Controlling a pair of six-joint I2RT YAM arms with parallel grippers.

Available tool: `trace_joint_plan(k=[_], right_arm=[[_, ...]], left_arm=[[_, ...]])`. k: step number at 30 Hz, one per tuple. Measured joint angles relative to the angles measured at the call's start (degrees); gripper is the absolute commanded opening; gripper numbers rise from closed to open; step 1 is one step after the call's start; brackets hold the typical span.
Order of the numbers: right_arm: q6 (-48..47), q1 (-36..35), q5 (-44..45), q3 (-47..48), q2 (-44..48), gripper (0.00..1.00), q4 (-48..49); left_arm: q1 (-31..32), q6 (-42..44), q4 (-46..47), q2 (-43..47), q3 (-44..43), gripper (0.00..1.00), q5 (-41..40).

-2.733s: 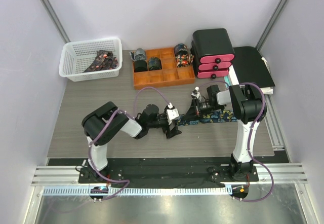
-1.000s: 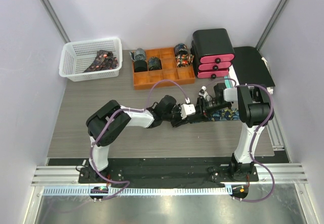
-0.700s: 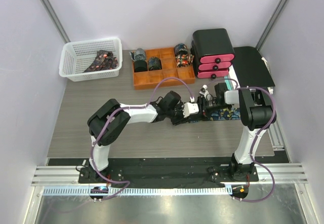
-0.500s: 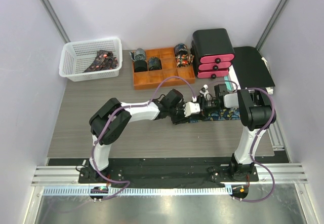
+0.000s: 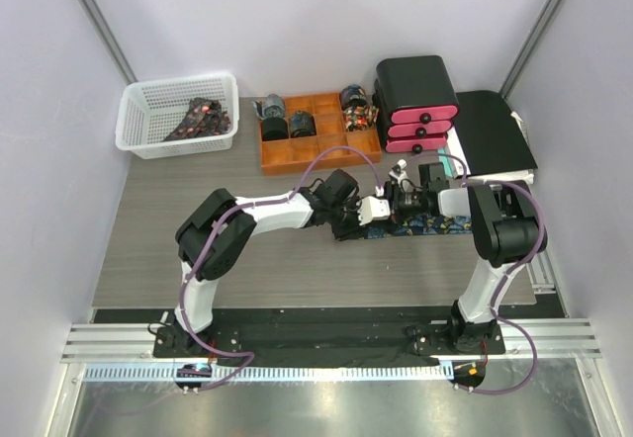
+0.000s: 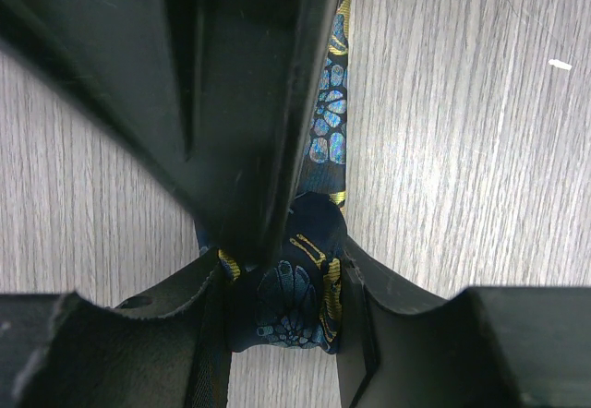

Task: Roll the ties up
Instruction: Roll the tie at the center of the board.

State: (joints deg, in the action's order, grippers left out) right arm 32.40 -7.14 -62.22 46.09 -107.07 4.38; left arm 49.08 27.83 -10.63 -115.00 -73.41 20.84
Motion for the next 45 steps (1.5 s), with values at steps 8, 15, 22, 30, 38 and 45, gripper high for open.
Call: trace_joint_plan(k=[8,15,22,30,38,45], right_arm=[[1.3,-0.6,-2.5,0.2,3.9,0.38,0.4],[0.9,-2.7,-2.1,0.2,1.9,0.38,1.2],[-0.6,-3.0,-1.8,0.5,-0.3,0.12,1.6],[-3.8,-3.1,-0.9,1.7,-1.6,0.01,-1.5],[-6.0,-1.4,0.1,2.1,-1.8,0.10,-4.9],[-7.0,-0.6,1.8,1.8,-1.6,0.45,-7.4]], left_arm=[[0.0,0.1,-0.4,-0.1,-0.3,0.20,0.1],[-0.1,0.1,-0.6,-0.1,-0.3,0.21,0.2],[-0.1,0.6,-1.0,-0.1,-0.4,0.22,0.4],[-0.3,0.8,-1.5,-0.1,-0.6,0.24,0.8],[-2.1,0.4,-0.5,0.0,0.0,0.13,3.8],[-2.4,-0.3,-0.5,0.0,0.0,0.13,4.9]])
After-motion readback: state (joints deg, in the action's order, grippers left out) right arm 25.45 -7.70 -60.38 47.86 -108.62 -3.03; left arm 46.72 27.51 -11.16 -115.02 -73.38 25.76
